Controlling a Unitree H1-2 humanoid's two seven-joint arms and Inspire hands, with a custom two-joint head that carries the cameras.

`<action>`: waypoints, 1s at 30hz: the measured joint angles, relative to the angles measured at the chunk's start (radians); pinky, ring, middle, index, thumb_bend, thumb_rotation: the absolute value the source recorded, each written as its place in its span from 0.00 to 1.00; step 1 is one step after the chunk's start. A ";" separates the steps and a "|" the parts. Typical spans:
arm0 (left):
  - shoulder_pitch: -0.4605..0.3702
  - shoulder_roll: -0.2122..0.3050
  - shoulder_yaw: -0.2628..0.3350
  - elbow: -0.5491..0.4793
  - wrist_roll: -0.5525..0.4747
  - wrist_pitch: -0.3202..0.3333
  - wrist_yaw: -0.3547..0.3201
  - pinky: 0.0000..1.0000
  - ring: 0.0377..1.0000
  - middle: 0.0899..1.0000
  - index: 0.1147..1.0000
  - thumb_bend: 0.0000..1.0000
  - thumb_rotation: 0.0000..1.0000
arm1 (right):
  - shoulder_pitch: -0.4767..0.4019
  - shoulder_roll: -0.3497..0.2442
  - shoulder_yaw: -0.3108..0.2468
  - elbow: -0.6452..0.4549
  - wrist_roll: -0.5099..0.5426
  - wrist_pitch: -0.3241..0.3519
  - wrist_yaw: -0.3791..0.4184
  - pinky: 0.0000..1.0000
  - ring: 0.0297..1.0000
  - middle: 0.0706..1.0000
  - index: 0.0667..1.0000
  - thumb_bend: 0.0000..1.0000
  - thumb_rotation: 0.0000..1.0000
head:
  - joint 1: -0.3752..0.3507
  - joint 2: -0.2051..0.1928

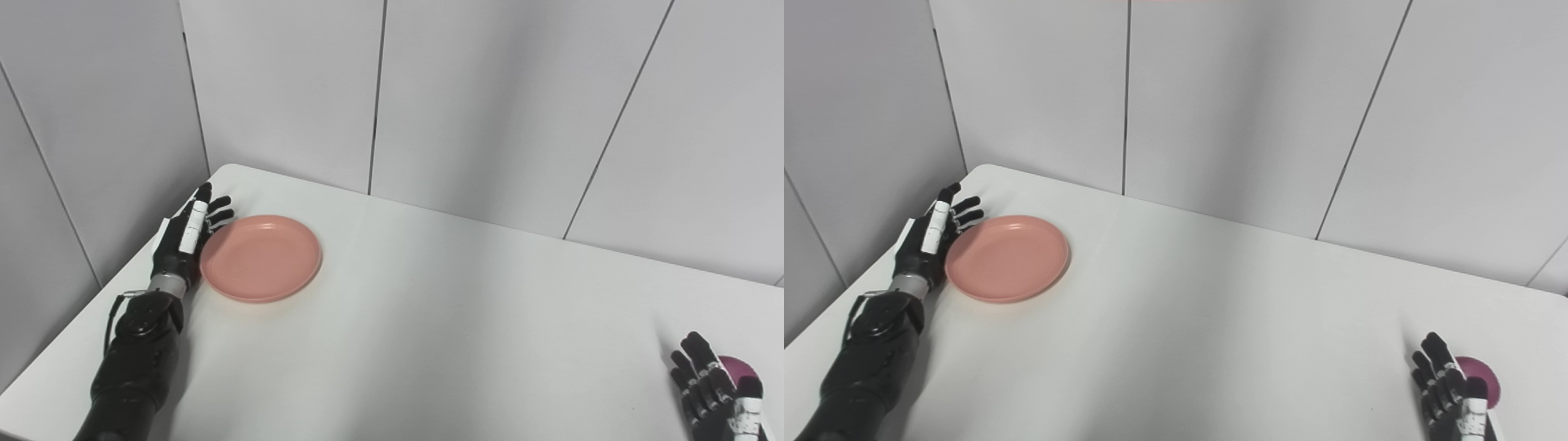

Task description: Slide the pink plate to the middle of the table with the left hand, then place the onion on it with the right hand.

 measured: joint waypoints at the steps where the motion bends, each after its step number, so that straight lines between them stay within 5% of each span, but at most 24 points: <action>1: 0.002 -0.007 -0.005 -0.012 0.000 0.007 -0.002 0.74 0.81 0.83 0.93 1.00 0.88 | 0.001 0.000 0.000 -0.001 -0.001 0.000 -0.003 1.00 0.99 0.98 0.96 0.81 1.00 | 0.000 0.002; 30: 0.100 -0.159 -0.186 -0.341 0.024 0.227 -0.038 0.82 0.85 0.87 0.98 0.96 0.92 | 0.023 0.009 0.013 -0.034 -0.011 0.007 -0.025 1.00 1.00 0.99 0.97 0.79 1.00 | -0.043 0.014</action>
